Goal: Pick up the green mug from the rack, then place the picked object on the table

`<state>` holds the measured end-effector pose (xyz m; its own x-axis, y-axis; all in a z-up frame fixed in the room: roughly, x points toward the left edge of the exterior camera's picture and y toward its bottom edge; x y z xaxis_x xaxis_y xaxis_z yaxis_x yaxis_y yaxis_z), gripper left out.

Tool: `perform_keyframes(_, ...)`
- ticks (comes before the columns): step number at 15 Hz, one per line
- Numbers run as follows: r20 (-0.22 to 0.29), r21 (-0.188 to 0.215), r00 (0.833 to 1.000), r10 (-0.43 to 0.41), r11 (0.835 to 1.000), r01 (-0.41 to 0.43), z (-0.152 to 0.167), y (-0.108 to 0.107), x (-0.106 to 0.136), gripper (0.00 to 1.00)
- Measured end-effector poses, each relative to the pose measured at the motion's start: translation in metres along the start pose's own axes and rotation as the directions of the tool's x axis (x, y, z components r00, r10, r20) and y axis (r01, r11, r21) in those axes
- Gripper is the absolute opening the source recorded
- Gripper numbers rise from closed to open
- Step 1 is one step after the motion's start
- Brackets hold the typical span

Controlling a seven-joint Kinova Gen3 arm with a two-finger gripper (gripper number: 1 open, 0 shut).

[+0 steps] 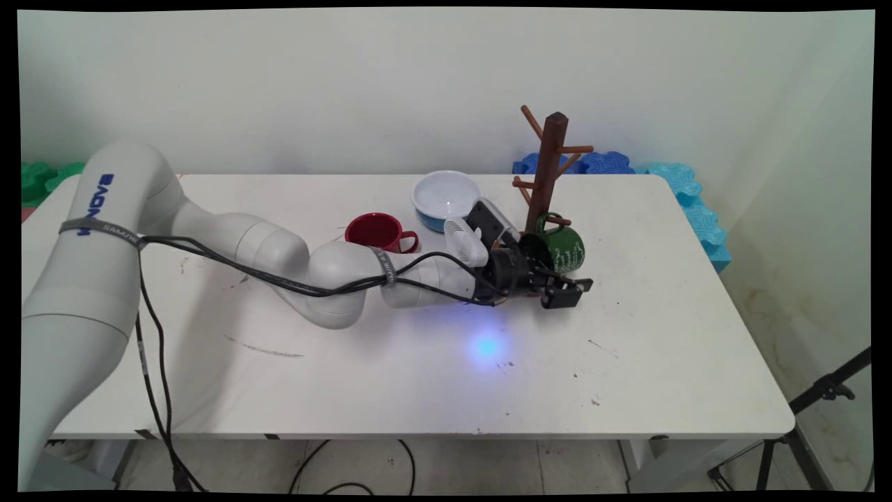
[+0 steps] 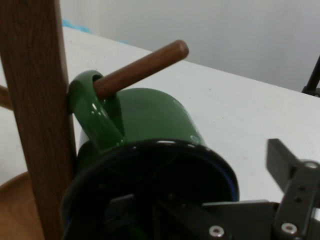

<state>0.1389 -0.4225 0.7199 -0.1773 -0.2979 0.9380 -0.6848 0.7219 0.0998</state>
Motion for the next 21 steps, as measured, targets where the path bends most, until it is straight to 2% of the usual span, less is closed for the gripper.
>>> perform_keyframes(1,-0.002,0.002,1.0,0.001,1.0,-0.001,0.001,0.0,0.0,0.0)
perform_keyframes(14,-0.016,0.013,1.0,0.0,1.0,0.0,-0.006,0.003,0.014,0.0)
perform_keyframes(21,-0.024,-0.028,1.0,-0.007,1.0,0.006,-0.027,0.028,0.039,0.0)
